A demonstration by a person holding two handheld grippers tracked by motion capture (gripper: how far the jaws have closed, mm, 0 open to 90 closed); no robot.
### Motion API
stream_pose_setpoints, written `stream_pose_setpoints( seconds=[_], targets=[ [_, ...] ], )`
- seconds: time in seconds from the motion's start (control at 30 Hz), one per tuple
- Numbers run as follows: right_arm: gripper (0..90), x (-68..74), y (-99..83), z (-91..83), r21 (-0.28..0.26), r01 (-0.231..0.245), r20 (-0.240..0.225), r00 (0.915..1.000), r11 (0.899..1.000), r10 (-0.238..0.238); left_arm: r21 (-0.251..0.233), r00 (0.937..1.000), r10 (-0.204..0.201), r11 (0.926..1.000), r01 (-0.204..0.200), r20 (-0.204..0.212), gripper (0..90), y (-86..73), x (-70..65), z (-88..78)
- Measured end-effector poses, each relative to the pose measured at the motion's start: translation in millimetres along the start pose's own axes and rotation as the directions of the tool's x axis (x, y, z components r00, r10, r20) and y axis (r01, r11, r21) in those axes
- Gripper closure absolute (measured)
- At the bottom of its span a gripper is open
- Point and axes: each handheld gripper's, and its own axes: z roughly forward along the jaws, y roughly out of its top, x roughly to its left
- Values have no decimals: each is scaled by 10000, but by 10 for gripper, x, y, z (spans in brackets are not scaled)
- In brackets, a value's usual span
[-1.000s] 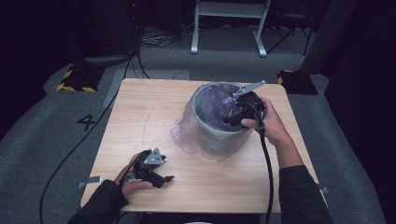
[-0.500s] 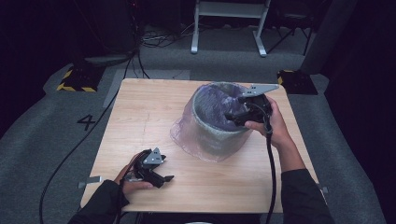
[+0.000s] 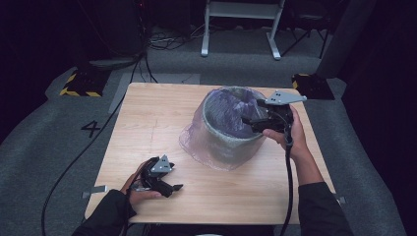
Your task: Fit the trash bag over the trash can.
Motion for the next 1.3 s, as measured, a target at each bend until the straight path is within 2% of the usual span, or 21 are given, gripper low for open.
stream_pose_setpoints(
  seconds=[0.5, 0.73, 1.03, 1.3],
  targets=[
    [176, 46, -113, -345, -72, 280, 386, 9989, 9996, -277, -5, 10000, -14, 10000, 14, 0, 146, 0, 1, 1],
    [175, 73, -180, -460, -129, 414, 368, 9985, 9991, -409, -11, 10000, -16, 10000, 16, 0, 146, 0, 2, 2],
    [173, 121, -285, -522, 28, 495, 361, 9981, 9988, -496, -8, 10000, -14, 10000, 14, -1, 146, 1, 2, 2],
    [173, 143, -369, -581, -78, 460, 301, 9985, 9989, -457, -7, 10000, -14, 10000, 14, 1, 146, 1, 2, 1]
  ],
)
